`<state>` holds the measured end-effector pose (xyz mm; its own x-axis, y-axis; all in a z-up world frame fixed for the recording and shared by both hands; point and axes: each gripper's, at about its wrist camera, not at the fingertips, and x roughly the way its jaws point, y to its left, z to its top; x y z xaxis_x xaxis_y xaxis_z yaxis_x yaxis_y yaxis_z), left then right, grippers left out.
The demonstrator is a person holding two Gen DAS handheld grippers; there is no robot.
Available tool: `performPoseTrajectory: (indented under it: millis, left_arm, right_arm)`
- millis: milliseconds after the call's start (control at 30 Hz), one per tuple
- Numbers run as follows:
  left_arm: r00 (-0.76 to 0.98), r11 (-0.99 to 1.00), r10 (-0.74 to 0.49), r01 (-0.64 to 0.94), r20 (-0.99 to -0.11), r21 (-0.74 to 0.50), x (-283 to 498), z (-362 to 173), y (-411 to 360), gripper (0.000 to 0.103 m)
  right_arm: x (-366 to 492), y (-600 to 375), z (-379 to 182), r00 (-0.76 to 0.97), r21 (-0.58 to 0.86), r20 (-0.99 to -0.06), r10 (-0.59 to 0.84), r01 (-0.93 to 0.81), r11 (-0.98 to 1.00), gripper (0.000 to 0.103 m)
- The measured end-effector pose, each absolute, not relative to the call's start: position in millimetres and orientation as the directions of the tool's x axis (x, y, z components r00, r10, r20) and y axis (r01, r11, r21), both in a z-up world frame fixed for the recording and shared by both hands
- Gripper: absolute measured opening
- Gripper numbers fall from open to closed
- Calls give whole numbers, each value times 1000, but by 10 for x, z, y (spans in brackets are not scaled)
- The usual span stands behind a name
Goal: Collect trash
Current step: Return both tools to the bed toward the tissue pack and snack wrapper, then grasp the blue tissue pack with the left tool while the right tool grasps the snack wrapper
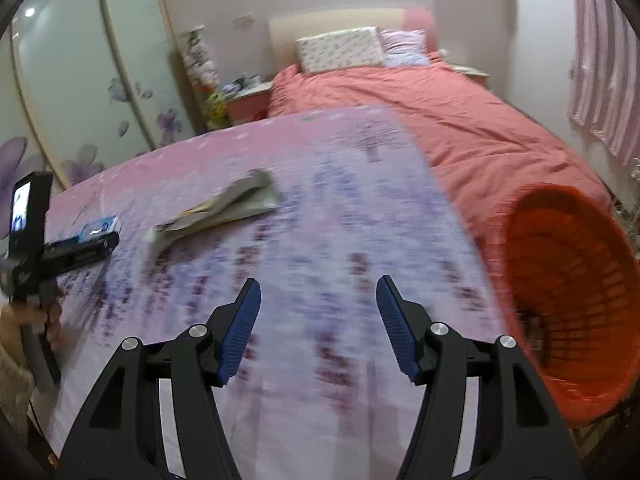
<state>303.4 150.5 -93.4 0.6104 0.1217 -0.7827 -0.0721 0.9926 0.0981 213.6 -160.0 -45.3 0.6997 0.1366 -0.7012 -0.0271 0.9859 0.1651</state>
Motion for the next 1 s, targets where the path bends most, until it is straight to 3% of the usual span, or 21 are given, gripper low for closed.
performPoseTrajectory:
  millis: [167,433,633,733,767,800,867,1000]
  left_arm:
    - [602,996,61,-89,-796,9,2974,-946,1725,75]
    - [601,996,57,-88,-797,5,2985,-959,1713,76]
    - [601,996,54,-87,-797,2,2979,-964,1725,76]
    - [601,996,54,-87,-797,2,2979,-964,1725,76]
    - [601,996,54,-87,-797,2,2978,-964,1726,76]
    - [601,996,54,-87,-797,2,2977,-964,1725,76]
    - [601,996,53,-87,-797,1,2977,-963,1726,76]
    - [601,996,53,-87,-797,1,2980,-967,1716,76]
  right_arm:
    - [2445,-1143,-429,682,237,-704,198,-37,971,61]
    - [2826,-789,-599,608,322,-766,210,79,943,62]
    - [2840,-668,-550,631,288,-765,133,150,946,64]
    - [2925,-612,-538,629,278,-771,102,188,942,73]
    - [2981,-583,-547,626,259,-776,78,203,944,83]
    - [3026,-583,-558,625,240,-779,57,213,947,83]
    - [3139,-550,-624,610,180,-792,7,223,958,81]
    - [3109,-651,-663,609,130,-793,-16,195,972,64]
